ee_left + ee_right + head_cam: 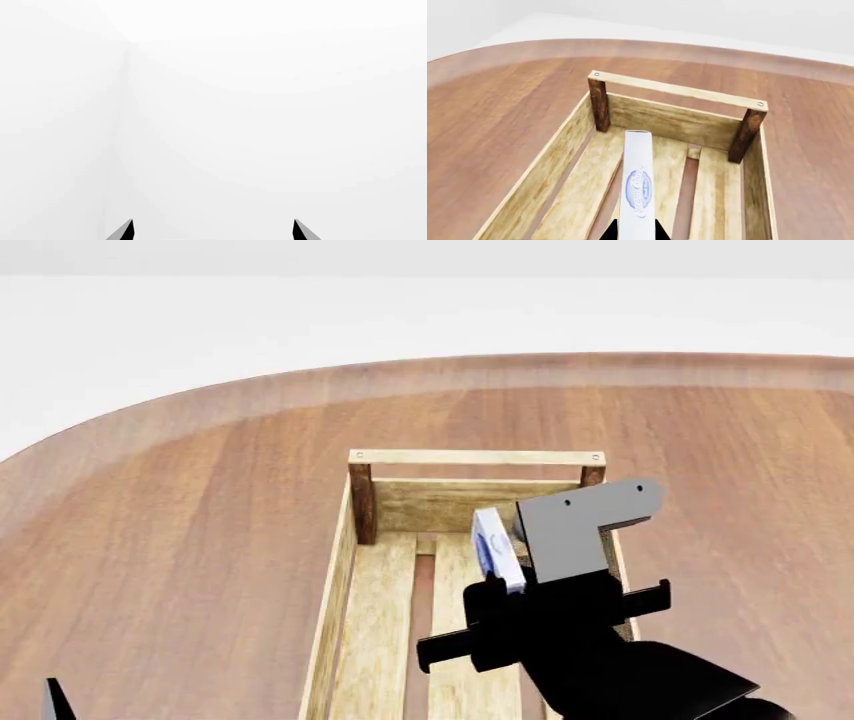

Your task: Pick up the cream cheese and put it in the tray.

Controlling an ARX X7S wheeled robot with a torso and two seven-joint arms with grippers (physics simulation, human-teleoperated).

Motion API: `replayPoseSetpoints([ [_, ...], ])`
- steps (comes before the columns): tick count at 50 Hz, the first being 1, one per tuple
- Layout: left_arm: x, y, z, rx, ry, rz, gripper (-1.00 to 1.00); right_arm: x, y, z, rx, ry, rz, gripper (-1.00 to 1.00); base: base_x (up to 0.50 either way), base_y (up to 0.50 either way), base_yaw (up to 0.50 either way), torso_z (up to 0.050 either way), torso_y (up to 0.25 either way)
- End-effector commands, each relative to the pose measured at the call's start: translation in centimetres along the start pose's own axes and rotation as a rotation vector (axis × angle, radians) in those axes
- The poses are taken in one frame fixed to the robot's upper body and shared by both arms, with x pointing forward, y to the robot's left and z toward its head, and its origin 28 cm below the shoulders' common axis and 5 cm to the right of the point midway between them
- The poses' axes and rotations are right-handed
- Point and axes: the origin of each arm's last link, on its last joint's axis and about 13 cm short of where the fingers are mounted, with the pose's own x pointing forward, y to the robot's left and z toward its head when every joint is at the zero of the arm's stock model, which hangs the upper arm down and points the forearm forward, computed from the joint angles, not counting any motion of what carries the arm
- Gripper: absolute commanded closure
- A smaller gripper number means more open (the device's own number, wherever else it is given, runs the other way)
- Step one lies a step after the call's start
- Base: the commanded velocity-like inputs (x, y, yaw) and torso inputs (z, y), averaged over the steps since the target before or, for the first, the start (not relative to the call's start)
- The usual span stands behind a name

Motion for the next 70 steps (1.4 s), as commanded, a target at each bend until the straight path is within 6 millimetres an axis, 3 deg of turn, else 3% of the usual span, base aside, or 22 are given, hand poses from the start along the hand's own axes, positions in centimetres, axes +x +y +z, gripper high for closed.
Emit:
replayPoseSetpoints([
  [1, 0.0, 0.0, 0.0, 0.001, 0.0, -0.002, -1.0, 0.2, 0.4, 0.7, -0.009, -0.013, 0.023, 1.0, 0.0, 0.0, 0.0, 0.0, 0.0],
  [48, 0.1, -0.2, -0.2, 0.04, 0.004, 0.017, -1.0, 0.7, -0.1, 0.4, 0.005, -0.008, 0.003, 1.0, 0.0, 0.0, 0.0, 0.0, -0.001],
  [70, 0.1, -0.1, -0.1, 0.041, 0.001, 0.023, -1.0, 0.1, 0.5, 2.7, -0.033, -0.011, -0.028, 1.0, 0.0, 0.0, 0.0, 0.0, -0.083],
])
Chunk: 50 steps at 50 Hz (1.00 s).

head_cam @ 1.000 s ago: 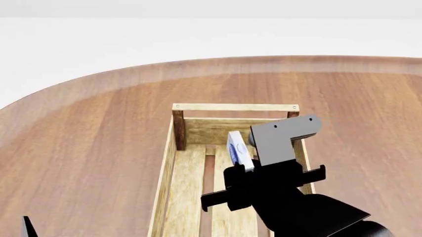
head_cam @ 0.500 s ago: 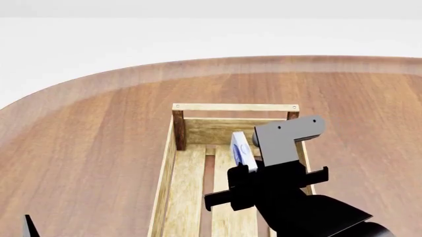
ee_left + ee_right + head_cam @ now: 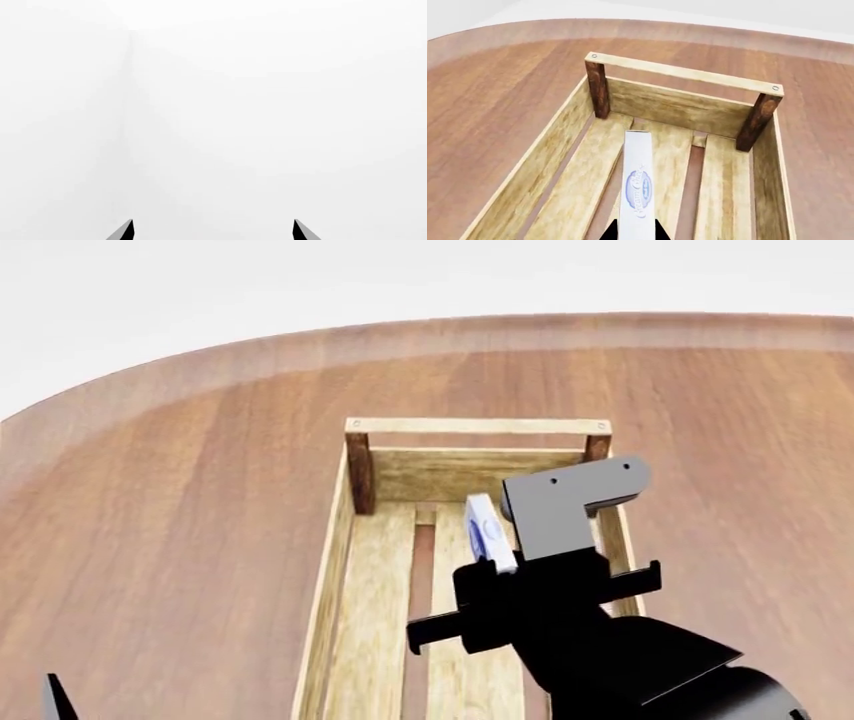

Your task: Pick up the cream cheese and put it in the tray.

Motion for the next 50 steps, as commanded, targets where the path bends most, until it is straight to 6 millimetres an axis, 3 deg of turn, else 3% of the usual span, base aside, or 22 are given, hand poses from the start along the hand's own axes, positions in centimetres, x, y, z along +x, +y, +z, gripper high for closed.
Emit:
replayPoseSetpoints([
  [1, 0.0, 0.0, 0.0, 0.002, -0.002, 0.005, -1.0, -0.4, 0.1, 1.5, -0.025, -0.022, -0.023, 1.0, 0.0, 0.0, 0.0, 0.0, -0.09],
  [18, 0.0, -0.1, -0.2, 0.008, 0.009, -0.005, -1.0, -2.0, -0.2, 2.3, -0.041, 0.062, -0.042, 1.0, 0.0, 0.0, 0.0, 0.0, -0.088],
  [50, 0.0, -0.1, -0.1, 0.009, 0.002, 0.002, -1.0, -2.7, 0.4, 2.9, -0.07, 0.083, -0.031, 1.0, 0.0, 0.0, 0.0, 0.0, -0.088],
])
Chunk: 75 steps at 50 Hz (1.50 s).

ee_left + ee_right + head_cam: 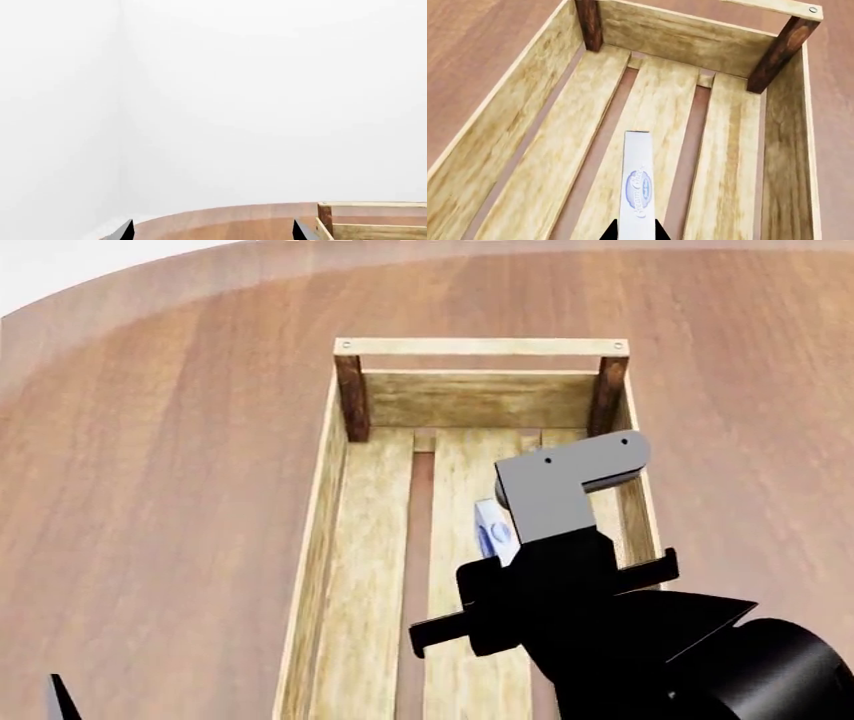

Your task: Pick up the cream cheese and put it in the tray.

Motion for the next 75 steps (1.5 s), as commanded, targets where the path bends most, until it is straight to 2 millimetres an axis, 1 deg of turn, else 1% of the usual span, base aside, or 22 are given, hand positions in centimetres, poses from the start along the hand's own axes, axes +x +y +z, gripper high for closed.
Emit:
replayPoseSetpoints([
  [1, 0.0, 0.02, -0.02, 0.0, -0.001, 0.002, -1.0, -0.29, 0.08, 0.42, -0.014, -0.017, -0.003, 1.0, 0.0, 0.0, 0.0, 0.0, -0.086],
  [20, -0.1, 0.11, 0.14, -0.018, -0.013, -0.003, -1.0, -0.24, 0.28, 0.34, -0.027, -0.02, -0.006, 1.0, 0.0, 0.0, 0.0, 0.0, -0.088],
  [34, -0.09, -0.04, -0.05, 0.005, 0.0, -0.01, -1.0, -0.28, 0.31, 0.32, -0.027, -0.02, 0.001, 1.0, 0.0, 0.0, 0.0, 0.0, 0.0],
  [41, -0.15, -0.01, -0.02, 0.002, -0.011, -0.011, -1.0, -0.05, 0.33, 0.13, -0.03, -0.019, 0.001, 1.0, 0.0, 0.0, 0.0, 0.0, -0.177],
  [52, -0.16, -0.01, 0.01, -0.006, -0.014, -0.013, -1.0, -0.07, 0.36, 0.12, -0.03, -0.017, 0.005, 1.0, 0.0, 0.0, 0.0, 0.0, -0.064],
  [75, -0.08, -0.05, -0.08, 0.01, -0.008, -0.014, -1.0, 0.07, 0.31, -0.21, -0.026, -0.017, 0.018, 1.0, 0.0, 0.0, 0.0, 0.0, -0.001],
])
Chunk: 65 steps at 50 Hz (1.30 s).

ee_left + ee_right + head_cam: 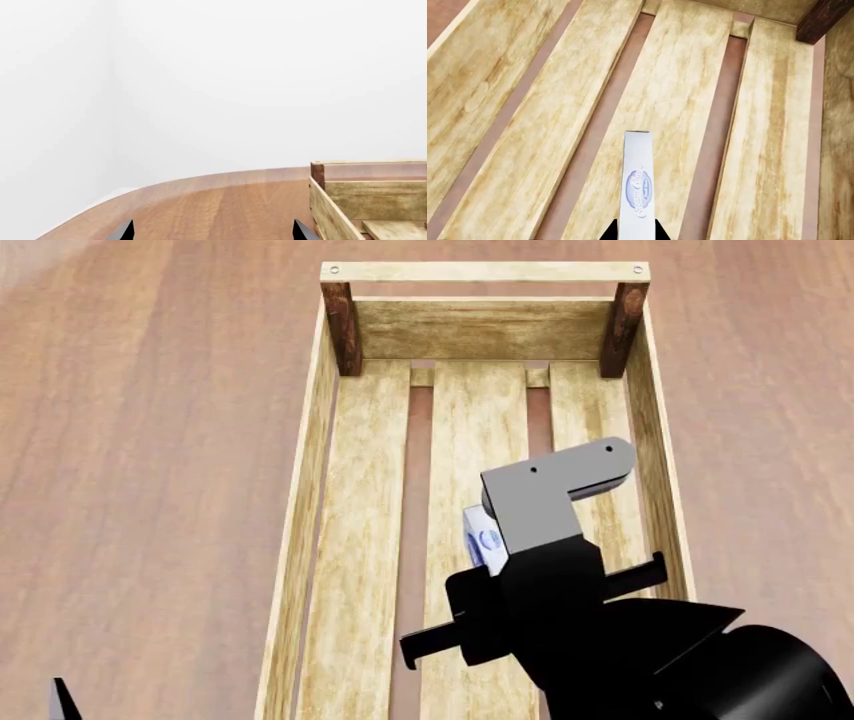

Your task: Pick up the cream cheese and put it in the tray.

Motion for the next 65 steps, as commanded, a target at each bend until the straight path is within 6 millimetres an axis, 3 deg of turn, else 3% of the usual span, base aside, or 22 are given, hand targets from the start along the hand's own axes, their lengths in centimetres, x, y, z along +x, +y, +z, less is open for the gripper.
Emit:
replayPoseSetpoints([
  [1, 0.02, -0.06, -0.07, 0.013, 0.003, -0.001, -1.0, -0.01, -0.12, 0.13, -0.004, -0.016, -0.003, 1.0, 0.0, 0.0, 0.0, 0.0, 0.0],
  [65, -0.1, 0.01, 0.02, -0.018, -0.013, -0.015, -1.0, 0.44, 0.05, -0.22, -0.036, -0.004, -0.027, 1.0, 0.0, 0.0, 0.0, 0.0, -0.036],
])
